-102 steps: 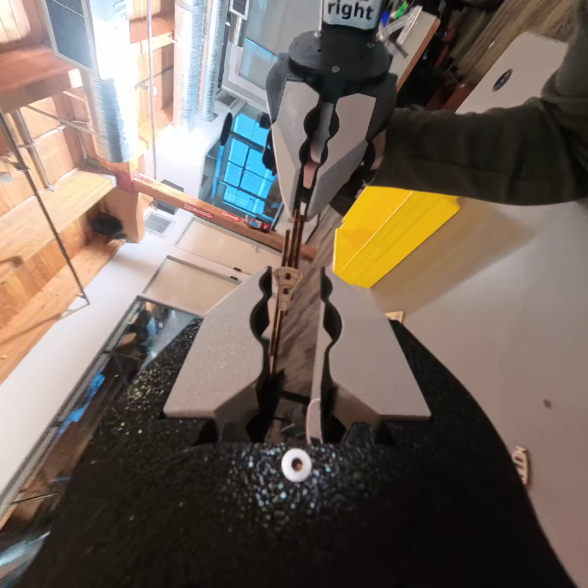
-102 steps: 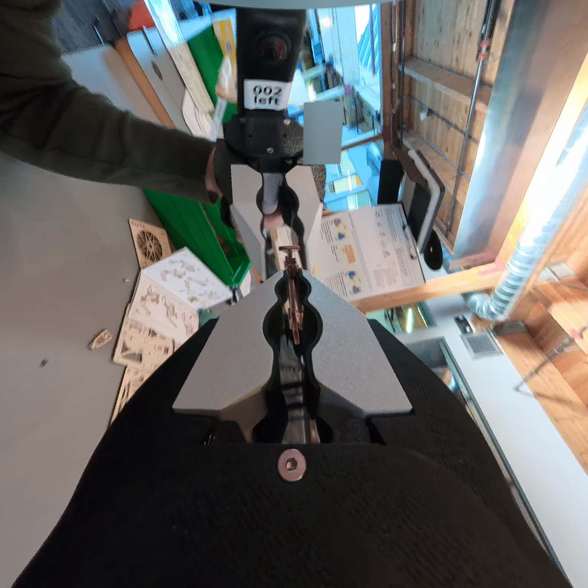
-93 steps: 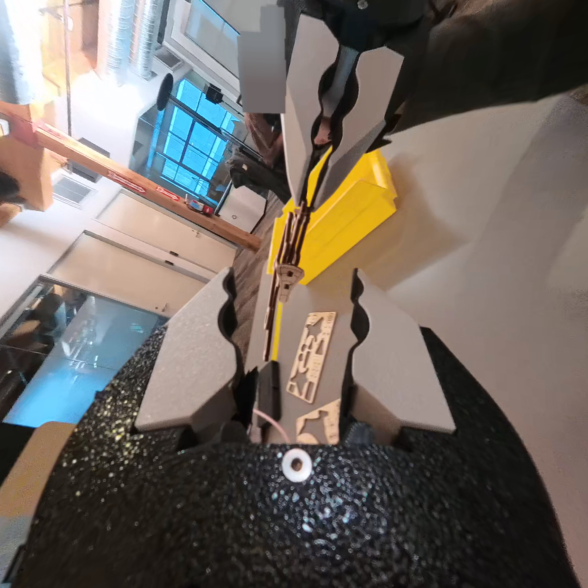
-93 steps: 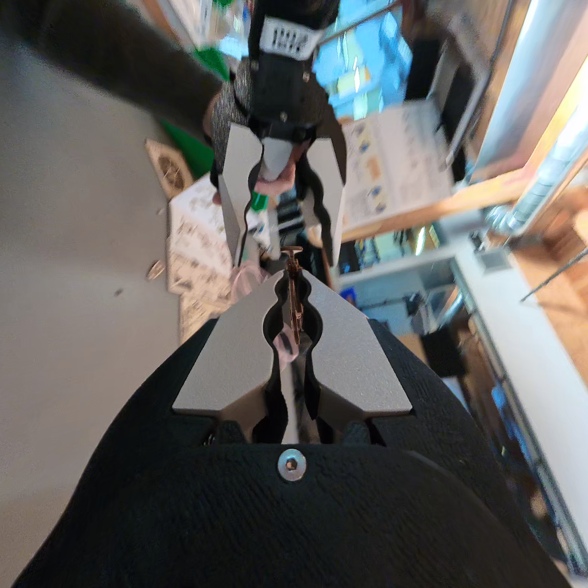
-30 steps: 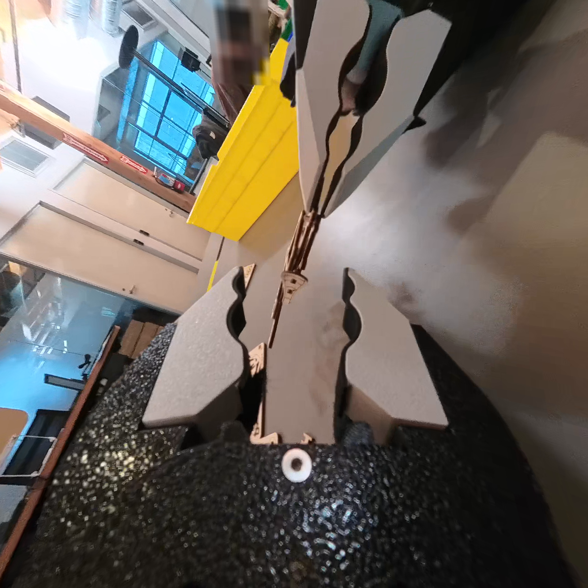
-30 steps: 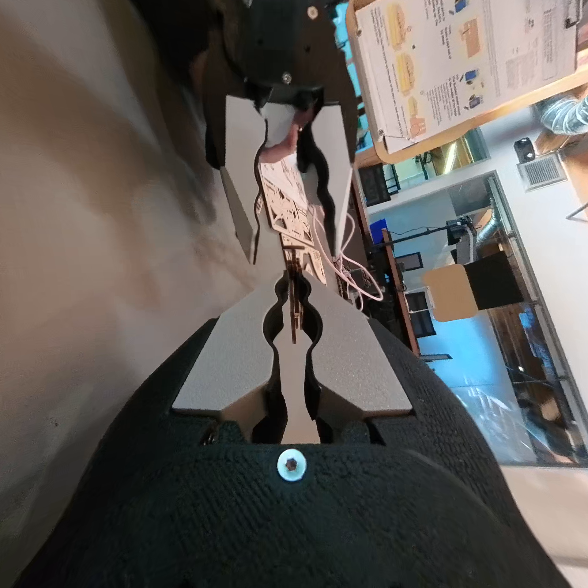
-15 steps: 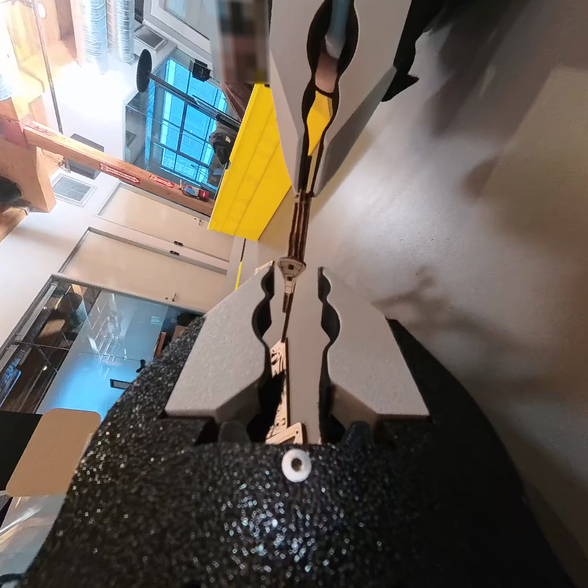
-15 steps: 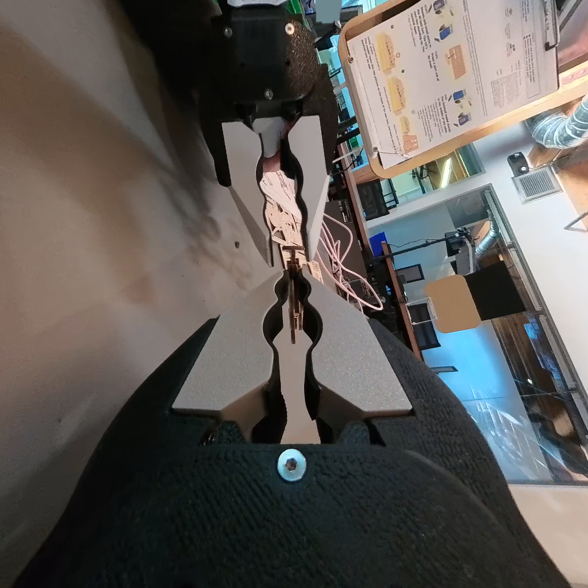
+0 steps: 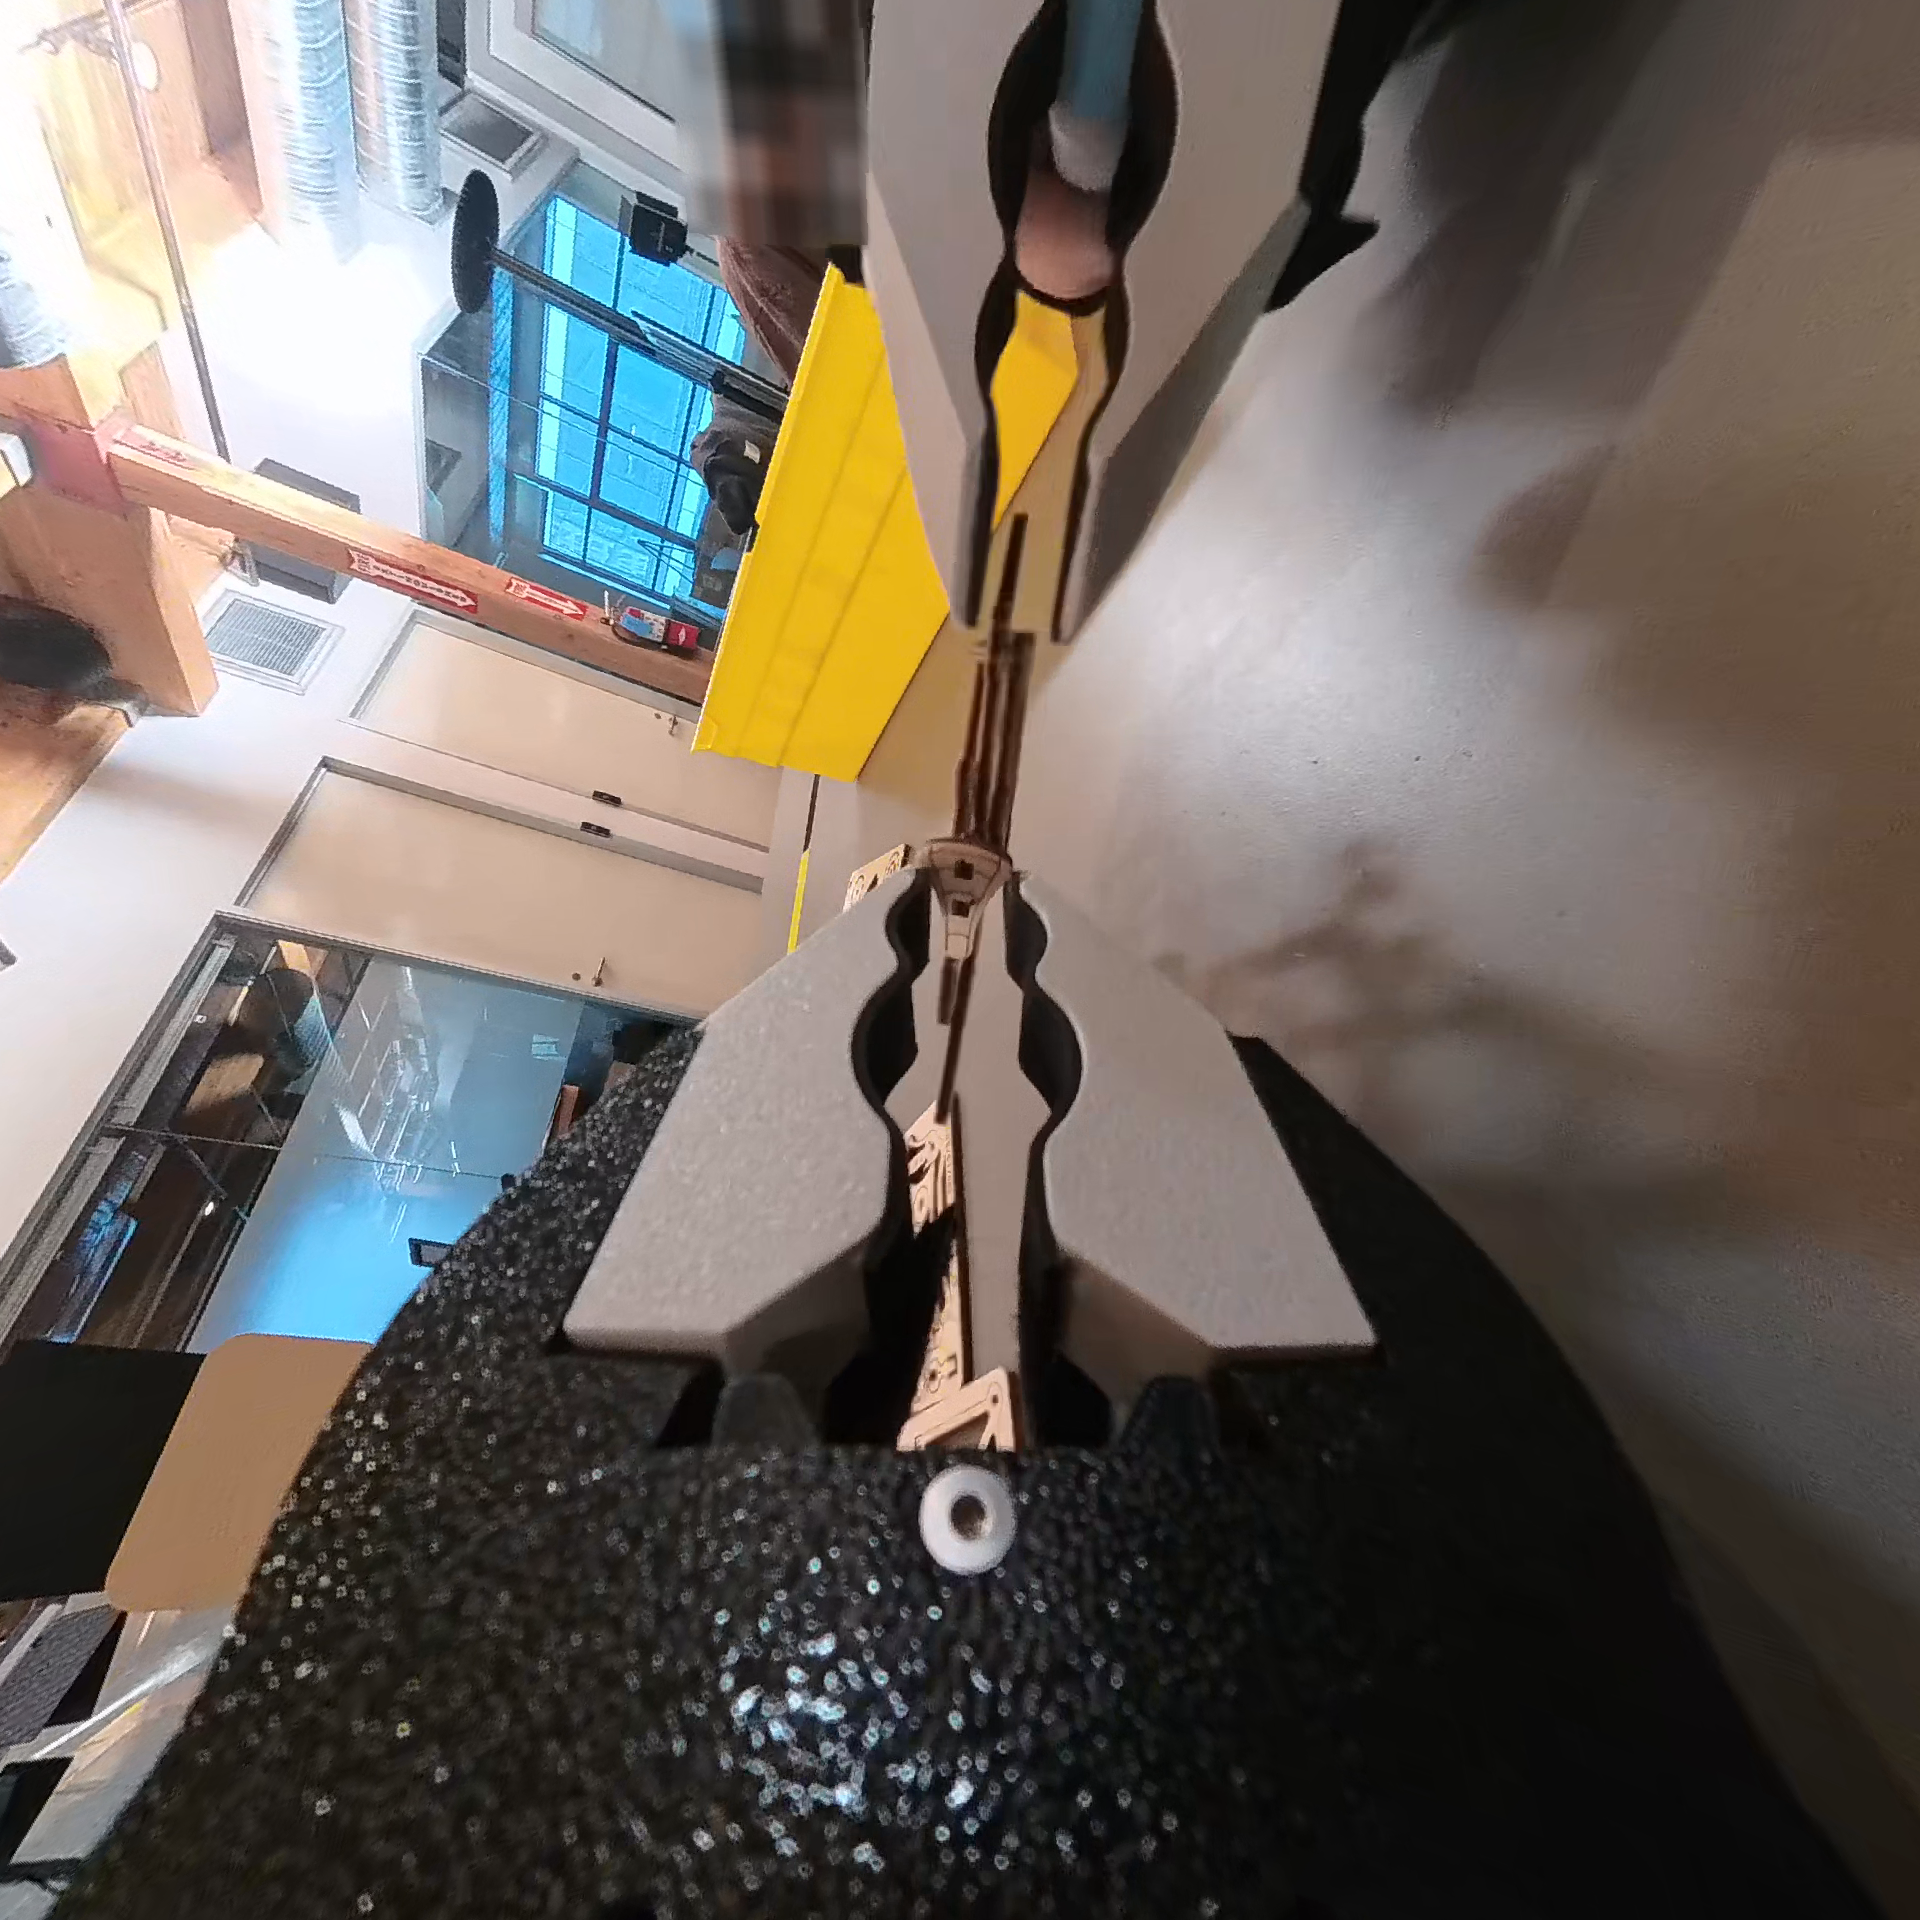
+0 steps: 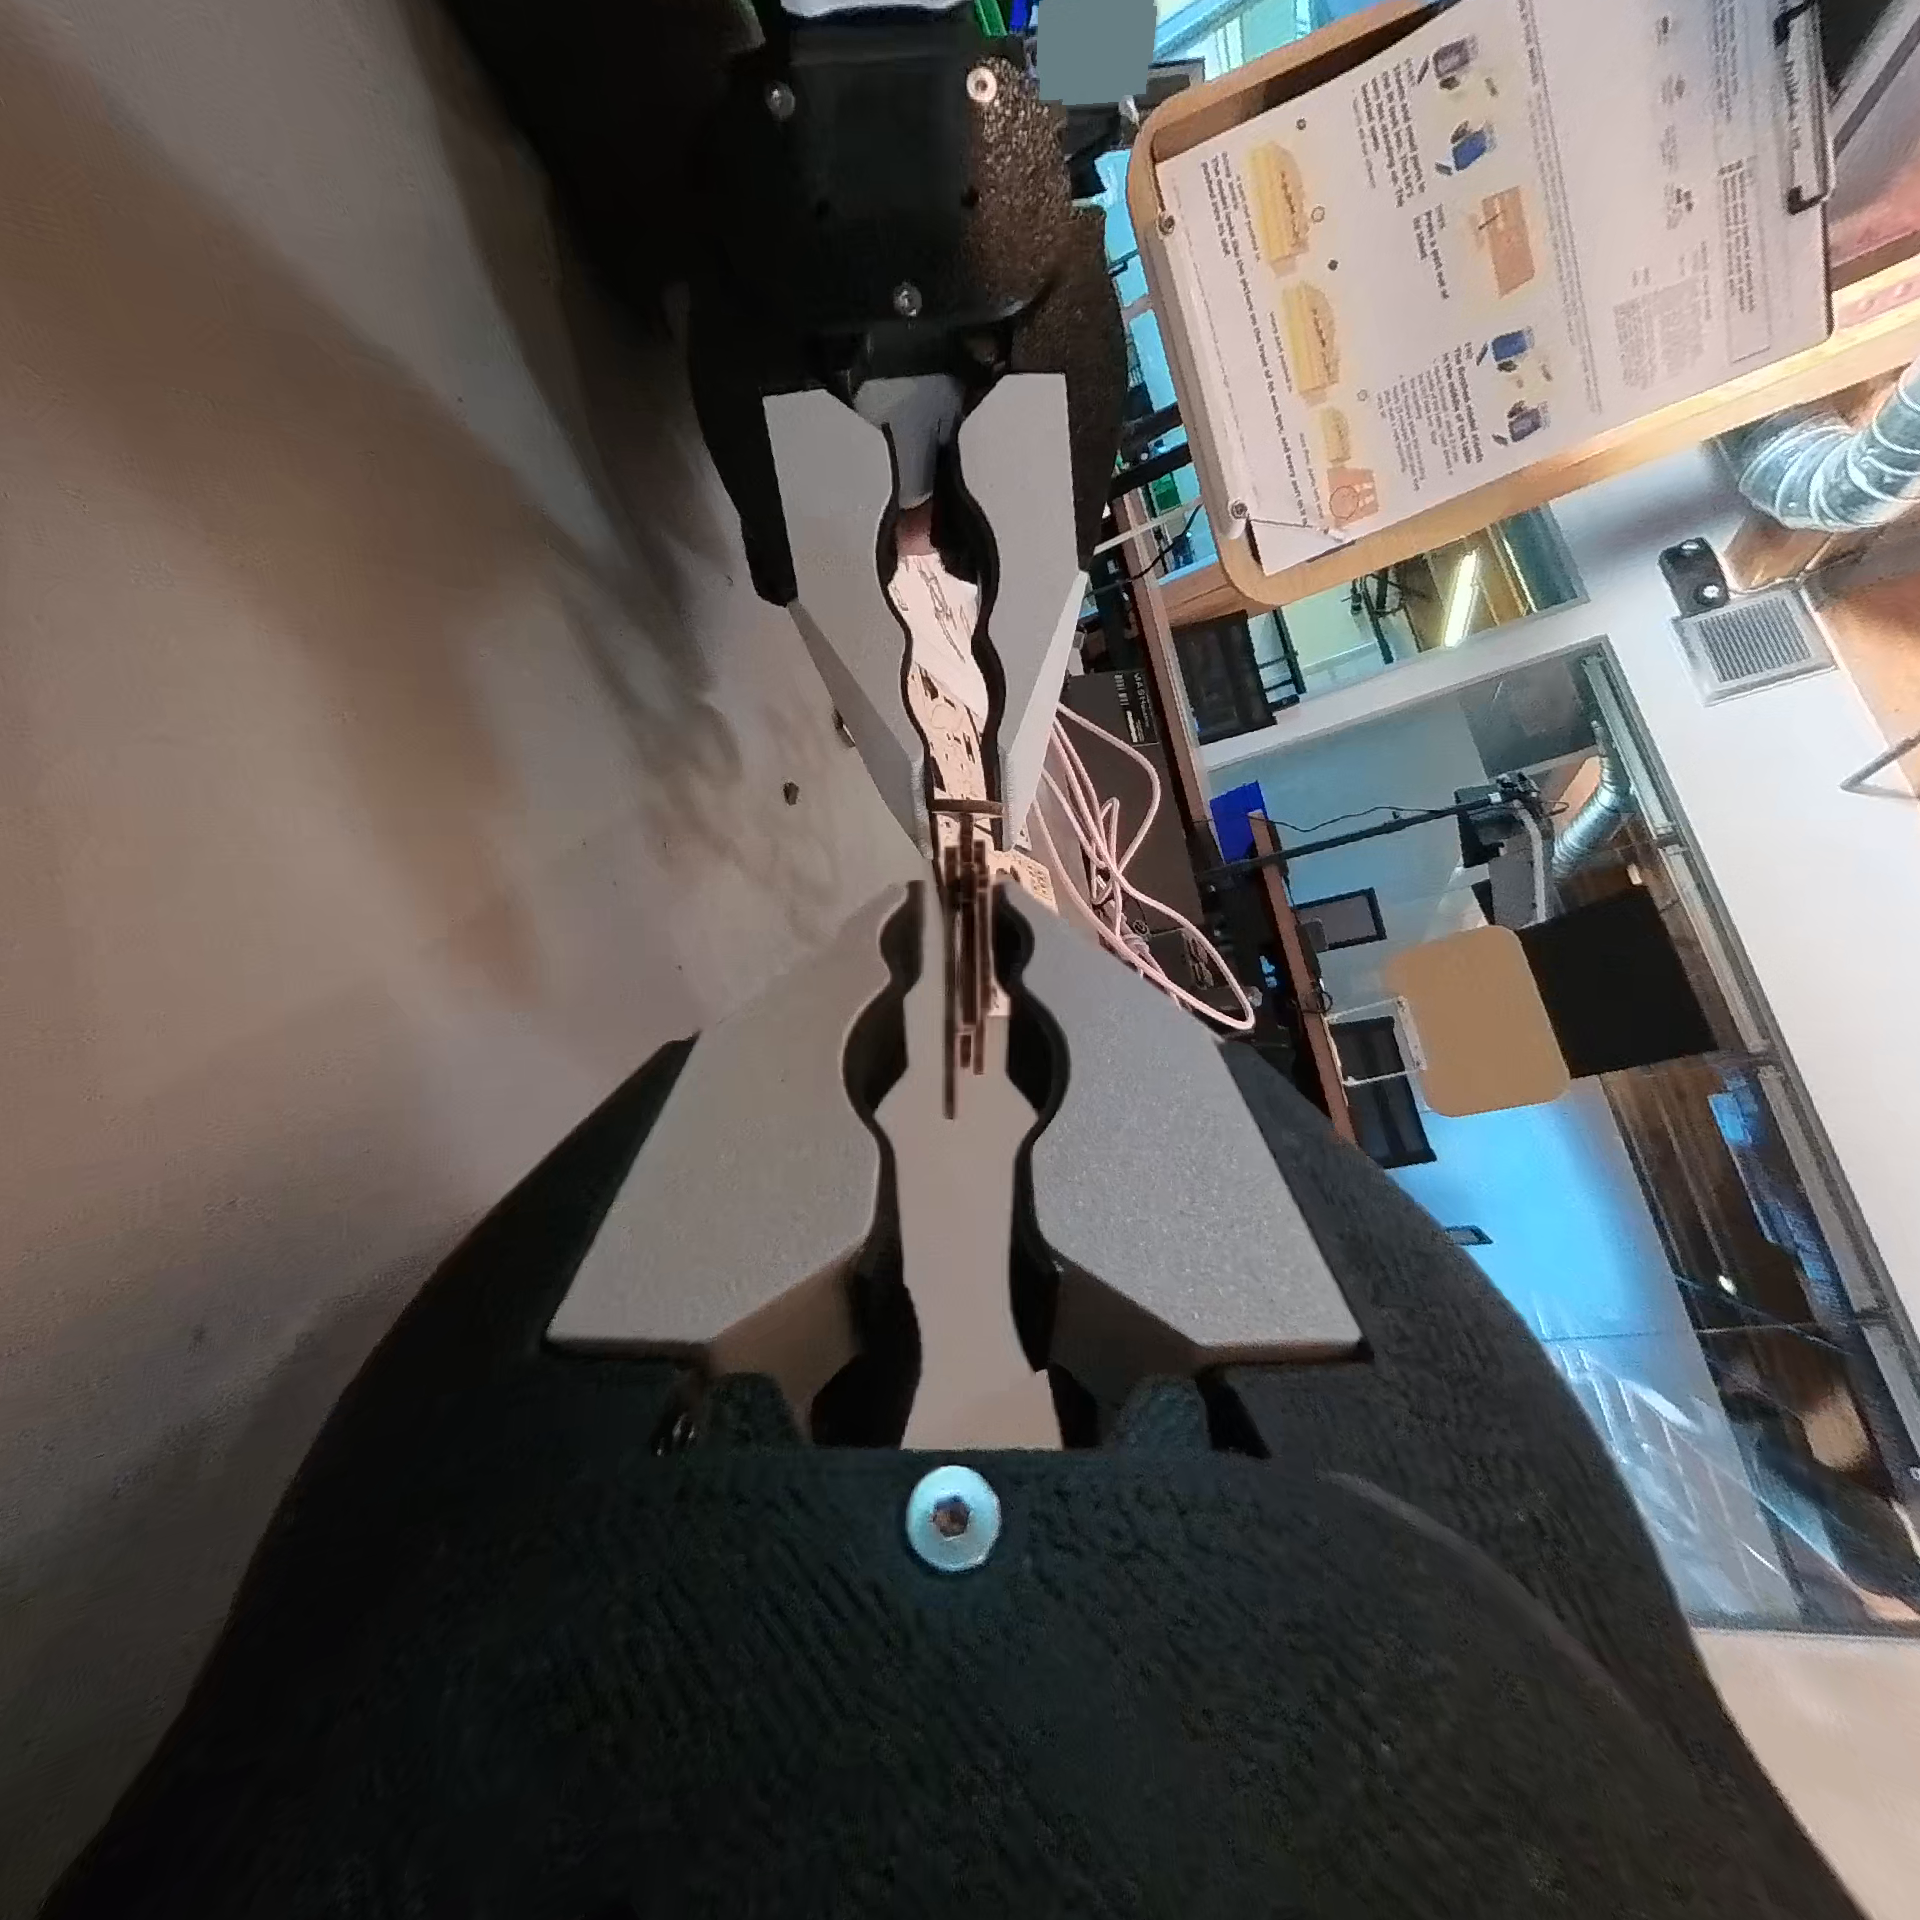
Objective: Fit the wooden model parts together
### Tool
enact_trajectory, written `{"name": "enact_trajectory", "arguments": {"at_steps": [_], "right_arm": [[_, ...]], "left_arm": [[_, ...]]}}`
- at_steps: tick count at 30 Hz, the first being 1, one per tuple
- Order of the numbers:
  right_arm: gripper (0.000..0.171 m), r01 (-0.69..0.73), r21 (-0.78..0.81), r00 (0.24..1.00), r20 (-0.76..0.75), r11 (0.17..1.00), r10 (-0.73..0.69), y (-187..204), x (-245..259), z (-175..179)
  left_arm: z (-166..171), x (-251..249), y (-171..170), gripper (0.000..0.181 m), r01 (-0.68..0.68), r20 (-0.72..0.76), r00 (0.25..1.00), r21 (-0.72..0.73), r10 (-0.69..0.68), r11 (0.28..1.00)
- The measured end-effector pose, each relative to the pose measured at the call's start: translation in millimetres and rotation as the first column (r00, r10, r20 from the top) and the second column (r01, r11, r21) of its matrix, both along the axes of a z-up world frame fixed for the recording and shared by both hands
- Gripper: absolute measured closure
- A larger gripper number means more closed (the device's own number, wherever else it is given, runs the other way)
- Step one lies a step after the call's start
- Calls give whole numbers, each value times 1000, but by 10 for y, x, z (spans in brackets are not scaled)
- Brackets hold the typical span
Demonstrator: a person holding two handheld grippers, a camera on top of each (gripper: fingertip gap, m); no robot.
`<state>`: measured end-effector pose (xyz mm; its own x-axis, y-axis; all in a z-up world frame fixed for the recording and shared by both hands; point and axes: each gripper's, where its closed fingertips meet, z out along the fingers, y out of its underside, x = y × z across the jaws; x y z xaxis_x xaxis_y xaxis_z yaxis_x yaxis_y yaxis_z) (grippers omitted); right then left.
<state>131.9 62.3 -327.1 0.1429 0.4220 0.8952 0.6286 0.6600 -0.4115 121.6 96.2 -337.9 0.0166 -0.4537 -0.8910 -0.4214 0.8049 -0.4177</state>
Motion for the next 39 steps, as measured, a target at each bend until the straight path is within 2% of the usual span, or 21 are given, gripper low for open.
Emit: {"name": "enact_trajectory", "arguments": {"at_steps": [4,7,13,20,22,25,28,34,39], "right_arm": [[147,-7,30,999,36,1000,6,7,82,2],[141,-9,-35,1000,13,999,9,25,180,17],[149,-56,-228,998,-4,972,57,5,264,-87],[154,-149,-435,987,-112,888,111,-47,368,-98],[155,-128,-439,989,-128,889,79,10,421,-82],[156,-69,-419,997,-64,905,47,81,436,-174],[156,-59,-418,997,15,907,72,89,368,-312],[155,-58,-350,993,75,935,90,116,259,-371],[164,-46,-332,992,98,942,83,128,248,-388]], "left_arm": [[-13,-2,11,171,-4,-9,1000,2,4,1000],[-35,6,-2,171,2,-20,1000,0,-2,1000],[-162,37,-80,172,51,-87,995,-2,-51,999],[-217,45,-96,172,62,-120,991,18,-60,998],[-221,48,-101,172,65,-121,991,21,-62,998],[-230,51,-102,172,66,-126,990,27,-62,997],[-242,54,-103,172,67,-133,989,32,-62,997],[-264,60,-117,172,74,-149,987,50,-66,996],[-268,63,-121,173,74,-151,986,52,-66,996]]}}
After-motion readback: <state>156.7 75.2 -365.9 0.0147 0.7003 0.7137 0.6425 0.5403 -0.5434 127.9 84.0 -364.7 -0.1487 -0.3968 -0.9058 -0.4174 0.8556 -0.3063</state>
